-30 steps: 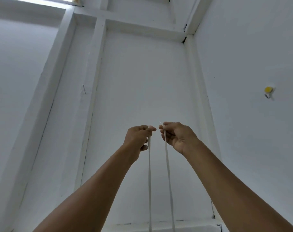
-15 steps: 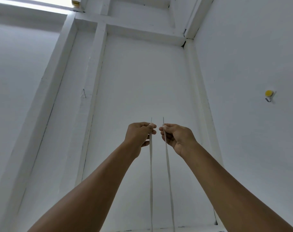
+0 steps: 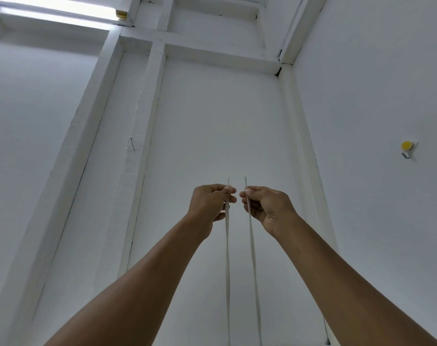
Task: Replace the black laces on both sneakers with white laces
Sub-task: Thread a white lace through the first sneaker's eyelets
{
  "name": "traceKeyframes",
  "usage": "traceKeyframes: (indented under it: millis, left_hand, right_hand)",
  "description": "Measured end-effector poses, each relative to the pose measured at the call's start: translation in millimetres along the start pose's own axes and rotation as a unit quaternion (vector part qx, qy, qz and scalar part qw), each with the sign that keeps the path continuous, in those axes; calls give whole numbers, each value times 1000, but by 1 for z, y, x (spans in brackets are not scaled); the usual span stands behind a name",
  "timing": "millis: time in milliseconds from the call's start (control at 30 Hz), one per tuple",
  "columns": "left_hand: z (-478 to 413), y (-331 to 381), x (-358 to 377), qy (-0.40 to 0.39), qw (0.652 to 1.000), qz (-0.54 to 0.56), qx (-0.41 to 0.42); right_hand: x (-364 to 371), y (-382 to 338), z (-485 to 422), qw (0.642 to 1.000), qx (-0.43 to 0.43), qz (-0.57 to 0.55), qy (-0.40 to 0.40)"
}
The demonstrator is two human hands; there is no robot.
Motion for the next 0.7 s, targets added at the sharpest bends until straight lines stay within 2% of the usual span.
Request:
traceKeyframes:
  millis: [433,700]
  left_hand:
    - [29,3,-11,-19,999,-9,-26]
    - [68,-21,-20,-17,993,-83,-83]
  right_hand:
    - [3,-3,27,999,21,23,-27]
    - [-12,30,69,996,75,54,-18]
Point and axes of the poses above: each hand's wrist, its own z-axis away from the middle knuckle, its own x-axis out of the palm, y = z × x, the point moved 4 cm from there along -z, towards the middle knuckle, and after that the axes turned 11 degrees about -y, right-handed, at the moved point
